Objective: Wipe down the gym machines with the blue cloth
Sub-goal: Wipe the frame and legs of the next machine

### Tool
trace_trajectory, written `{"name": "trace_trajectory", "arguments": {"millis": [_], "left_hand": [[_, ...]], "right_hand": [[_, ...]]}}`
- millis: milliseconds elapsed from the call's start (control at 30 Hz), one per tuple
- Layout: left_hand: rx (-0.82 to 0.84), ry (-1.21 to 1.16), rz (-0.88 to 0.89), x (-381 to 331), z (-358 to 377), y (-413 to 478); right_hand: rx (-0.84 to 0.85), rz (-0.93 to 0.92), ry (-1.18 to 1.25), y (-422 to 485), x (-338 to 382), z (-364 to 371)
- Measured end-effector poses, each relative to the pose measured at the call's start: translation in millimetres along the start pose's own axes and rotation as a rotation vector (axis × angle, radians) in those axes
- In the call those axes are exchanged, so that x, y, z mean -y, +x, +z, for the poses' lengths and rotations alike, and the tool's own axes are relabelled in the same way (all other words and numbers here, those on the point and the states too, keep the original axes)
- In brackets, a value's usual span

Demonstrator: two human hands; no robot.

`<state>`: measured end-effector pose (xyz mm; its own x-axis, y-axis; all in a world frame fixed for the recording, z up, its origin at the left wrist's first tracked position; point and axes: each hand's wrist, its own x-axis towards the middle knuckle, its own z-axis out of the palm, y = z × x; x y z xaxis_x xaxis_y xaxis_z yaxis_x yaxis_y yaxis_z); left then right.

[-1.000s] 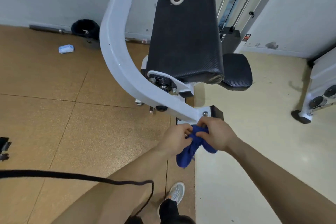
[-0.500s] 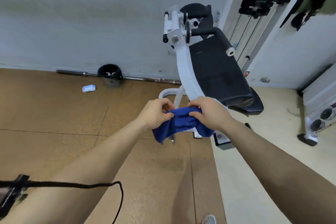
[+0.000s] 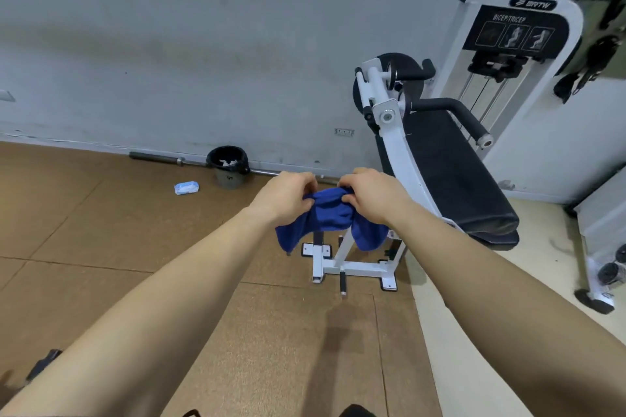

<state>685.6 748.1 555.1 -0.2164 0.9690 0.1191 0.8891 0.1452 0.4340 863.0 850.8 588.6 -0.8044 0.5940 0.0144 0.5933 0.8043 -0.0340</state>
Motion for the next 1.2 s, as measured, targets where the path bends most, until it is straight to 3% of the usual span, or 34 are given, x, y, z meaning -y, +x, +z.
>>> {"name": "trace_trajectory", "arguments": {"millis": [333, 767, 1000, 1200], "left_hand": [[0.079, 0.075, 0.039, 103.9, -19.9, 73.2], [0.263, 0.237, 0.085, 278.0, -66.5, 308.6], [0.36, 0.181, 0.191, 318.2, -58.6, 441.4], [0.459, 0.149, 0.443, 330.5, -26.2, 554.6]], "right_hand": [[0.027, 0.011, 0.055, 119.5, 26.2, 37.8], [0.11, 0.112, 0.196, 407.9, 5.1, 84.1], [0.154, 0.295, 0.199, 498.2, -40.2, 84.1], [0.124, 0.532, 0.222, 546.9, -80.8, 93.6]]}}
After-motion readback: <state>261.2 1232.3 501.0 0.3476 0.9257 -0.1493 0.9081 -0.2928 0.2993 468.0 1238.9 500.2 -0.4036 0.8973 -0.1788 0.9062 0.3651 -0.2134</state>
